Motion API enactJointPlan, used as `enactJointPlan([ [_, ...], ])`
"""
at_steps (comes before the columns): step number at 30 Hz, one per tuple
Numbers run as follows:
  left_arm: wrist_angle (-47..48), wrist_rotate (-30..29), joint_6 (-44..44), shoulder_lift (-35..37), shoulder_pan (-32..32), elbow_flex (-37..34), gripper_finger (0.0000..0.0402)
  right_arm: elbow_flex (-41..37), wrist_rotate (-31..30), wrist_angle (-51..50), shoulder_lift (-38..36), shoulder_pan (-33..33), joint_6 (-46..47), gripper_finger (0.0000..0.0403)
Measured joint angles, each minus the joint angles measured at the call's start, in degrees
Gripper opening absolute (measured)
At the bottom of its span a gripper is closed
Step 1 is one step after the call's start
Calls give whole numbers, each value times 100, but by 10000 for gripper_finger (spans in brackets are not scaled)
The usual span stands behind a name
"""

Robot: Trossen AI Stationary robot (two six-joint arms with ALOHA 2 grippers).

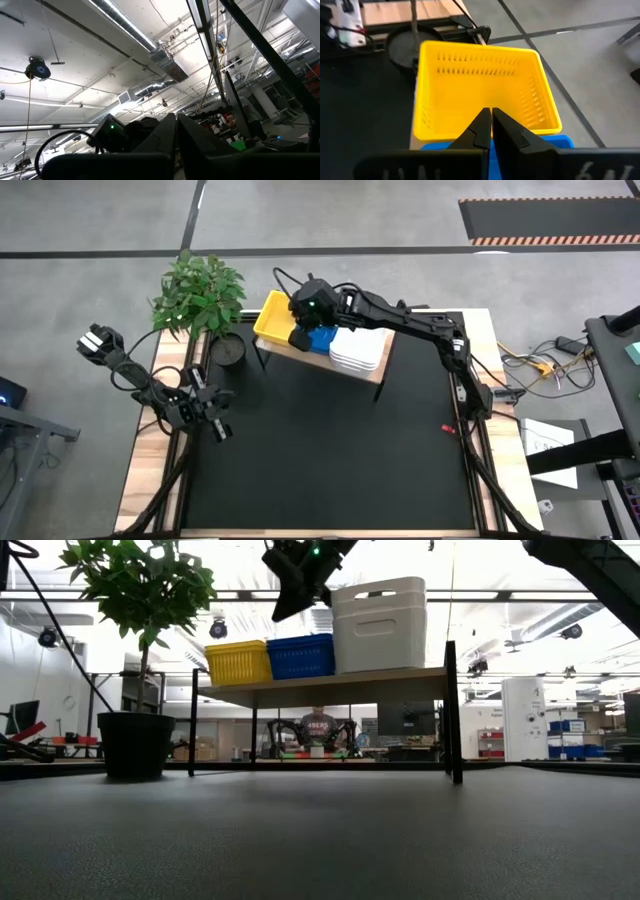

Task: Stack baskets on shelf by color
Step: Return to Home Position

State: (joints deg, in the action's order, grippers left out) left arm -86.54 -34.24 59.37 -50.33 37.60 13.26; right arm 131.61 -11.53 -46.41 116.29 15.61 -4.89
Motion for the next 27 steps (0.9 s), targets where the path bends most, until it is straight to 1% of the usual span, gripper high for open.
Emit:
enactJointPlan([
  [4, 2, 0, -4, -14, -1, -1, 0, 54, 64, -92, -105, -80, -51, 8],
  [7, 84, -42, -38, -10, 1, -74, 0, 42, 688, -237, -523, -275, -194, 8],
  [9, 395, -49, 161, 32, 2, -167, 0, -161, 994, -249, -840, -513, -309, 8],
  [12, 1177, -67, 293, 277, 2, -242, 0, -743, 944, -187, -1244, -1090, -525, 8],
  [15, 2602, -57, 139, 643, 2, -179, 0, -1739, 583, 251, -1687, -1820, -567, 8],
  [17, 3524, 93, -324, 886, -8, -29, 0, -2577, 306, 841, -2112, -2281, -581, 8],
  [18, 3977, 278, -578, 1003, -19, 69, 0, -3020, 195, 1178, -2337, -2501, -616, 8],
  [20, 5101, 1015, -1161, 1189, -63, 280, 0, -3951, -8, 1825, -2764, -2857, -637, 8],
  [22, 6752, 2002, -1816, 1330, -146, 536, 0, -4880, -288, 2511, -3130, -3172, -605, 9],
  [23, 7574, 2395, -2154, 1380, -170, 638, 0, -5332, -408, 2802, -3286, -3313, -608, 9],
  [24, 8211, 2586, -2522, 1402, -183, 684, 0, -5763, -501, 3074, -3459, -3450, -627, 8],
  [25, 8666, 2623, -2997, 1431, -188, 695, 0, -6192, -608, 3387, -3644, -3577, -635, 8],
  [27, 8905, 2452, -3876, 1559, -190, 676, 0, -6927, -795, 4038, -4120, -3801, -647, 8],
])
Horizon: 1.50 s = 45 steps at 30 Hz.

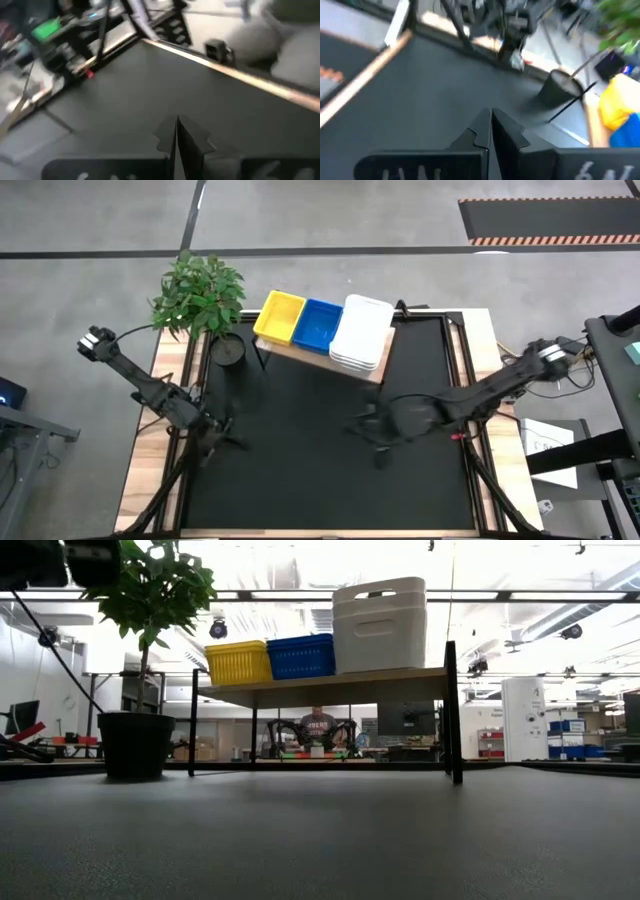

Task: Stack baskets on shelf by color
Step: Return to Home Position

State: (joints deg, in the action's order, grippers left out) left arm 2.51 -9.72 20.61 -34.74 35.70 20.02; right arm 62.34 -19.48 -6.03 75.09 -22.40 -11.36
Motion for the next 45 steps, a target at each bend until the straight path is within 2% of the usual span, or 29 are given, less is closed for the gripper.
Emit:
enactJointPlan([
  [2, 26, -154, -416, 222, 0, -152, 0, -766, -113, 578, -485, -137, -48, 9],
  [7, -471, -315, -483, 854, 0, -662, 0, -2603, -29, 1949, -1491, -183, -336, 9],
  [10, -654, -607, -476, 1305, 0, -995, 0, -3376, 0, 2742, -2157, -186, -496, 9],
  [14, -1175, -1288, -59, 2005, -2, -1487, 0, -4153, -8, 2942, -2923, -182, -685, 9],
  [17, -1930, -2288, 464, 2529, -9, -1918, 0, -4494, -149, 3113, -3557, -52, -916, 9],
  [20, -1679, -3010, 598, 3002, -13, -1943, 0, -4817, -264, 3005, -4139, 310, -1187, 9],
  [23, -1291, -3121, 771, 3413, -12, -1948, 0, -5029, -98, 2678, -4819, 663, -1480, 9],
  [29, -1295, -3566, 880, 3302, -13, -1807, 0, -5199, 175, 1676, -6252, 1174, -1676, 9],
  [33, -1218, -3601, 1126, 3334, -15, -1858, 0, -5260, 299, 911, -7096, 1307, -1678, 9],
  [35, -1247, -3849, 1321, 3326, -20, -1895, 0, -5379, 442, 768, -7474, 1318, -1713, 9],
  [38, -1257, -4523, 1615, 3336, -20, -1935, 0, -5650, 663, 879, -7503, 1317, -1868, 9],
  [40, -1247, -4832, 1617, 3302, -20, -1949, 0, -5826, 782, 1361, -7380, 1321, -2015, 9],
  [43, -1259, -4900, 1614, 3206, -20, -1952, 0, -6165, 601, 1657, -7337, 1319, -1978, 9],
  [45, -1252, -4897, 1616, 3142, -20, -1952, 0, -6160, 576, 1283, -7304, 1323, -1674, 9],
])
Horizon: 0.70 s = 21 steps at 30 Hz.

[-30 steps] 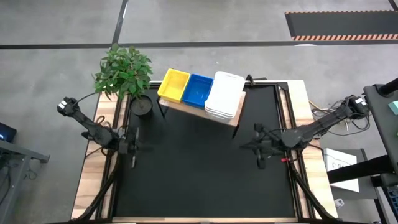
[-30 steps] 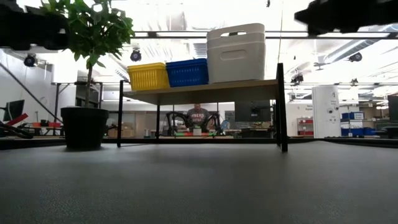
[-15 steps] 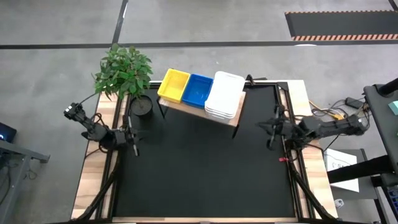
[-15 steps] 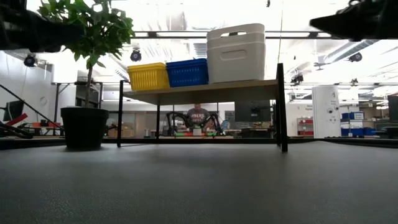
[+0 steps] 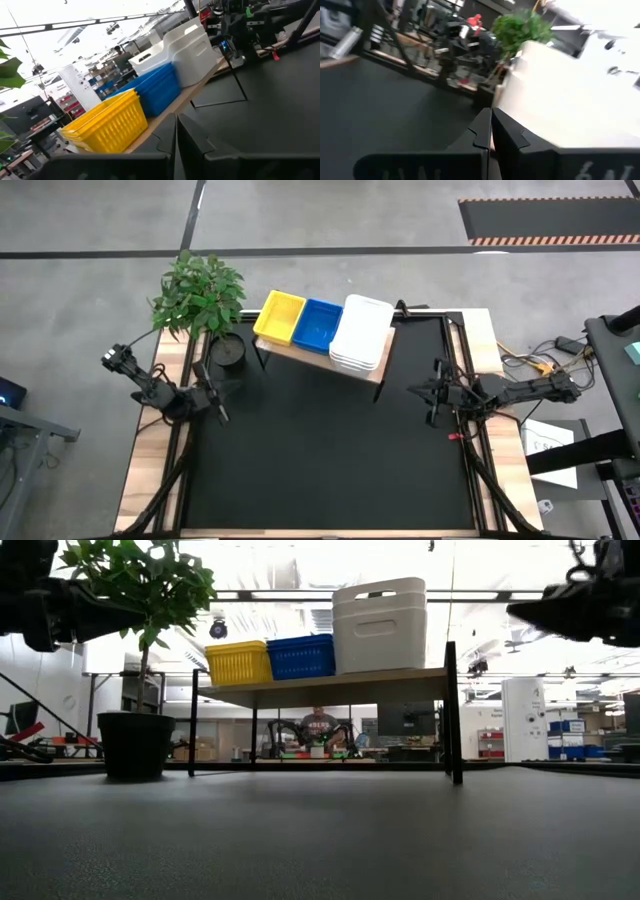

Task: Stack baskets on shelf by color
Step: Return to Home Position

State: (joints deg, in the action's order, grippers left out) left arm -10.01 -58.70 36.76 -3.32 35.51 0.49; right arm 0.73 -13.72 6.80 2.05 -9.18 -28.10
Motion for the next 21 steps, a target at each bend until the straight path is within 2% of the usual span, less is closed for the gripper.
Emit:
enactJointPlan([
  [2, -8, 2, -3, -41, 0, -2, 0, 0, 122, -142, -2, -3, 239, 9],
  [7, -3, 5, -3, -175, 0, -4, 0, 0, 117, -228, -4, -6, -99, 9],
  [21, 3, 11, -5, -542, 0, -15, 0, -2, 110, -226, -1, -3, 568, 9],
])
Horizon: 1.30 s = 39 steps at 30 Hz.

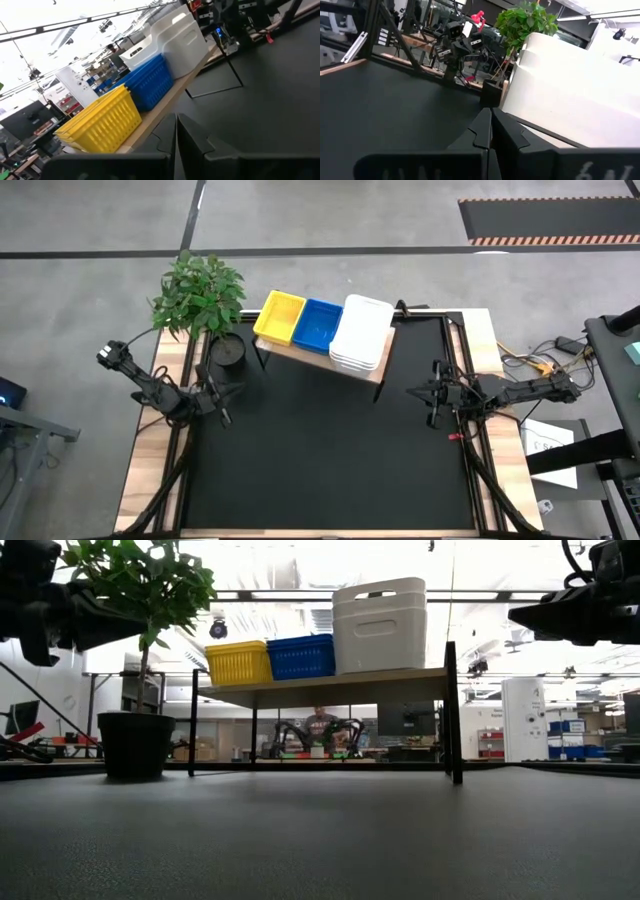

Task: Stack baskets on shelf by color
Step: Return to Home Position

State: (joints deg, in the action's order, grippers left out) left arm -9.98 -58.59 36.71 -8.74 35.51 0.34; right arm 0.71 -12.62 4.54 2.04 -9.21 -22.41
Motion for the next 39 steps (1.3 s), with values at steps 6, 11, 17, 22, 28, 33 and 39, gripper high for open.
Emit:
enactJointPlan([
  [6, -2, 0, -1, -148, 0, -4, 0, -2, 2, 0, -2, -1, -9, 9],
  [11, 0, 0, -2, -264, 0, -4, 0, -2, 0, 0, 0, -2, -9, 9],
  [17, 0, 2, -2, -391, 0, -7, 0, -2, 0, 0, 0, 0, -12, 9],
  [22, -1, 2, -2, -465, 0, -9, 0, -4, 0, 0, 0, -2, -15, 9],
  [28, 0, 2, -2, -513, 0, -9, 0, -4, 0, 0, 0, 0, -11, 9],
  [33, -1, 2, -2, -509, 0, -9, 0, -4, 0, 0, 0, -1, -12, 9],
  [39, 0, 2, -1, -511, 0, -9, 0, -4, 0, 0, 0, 0, -17, 9],
])
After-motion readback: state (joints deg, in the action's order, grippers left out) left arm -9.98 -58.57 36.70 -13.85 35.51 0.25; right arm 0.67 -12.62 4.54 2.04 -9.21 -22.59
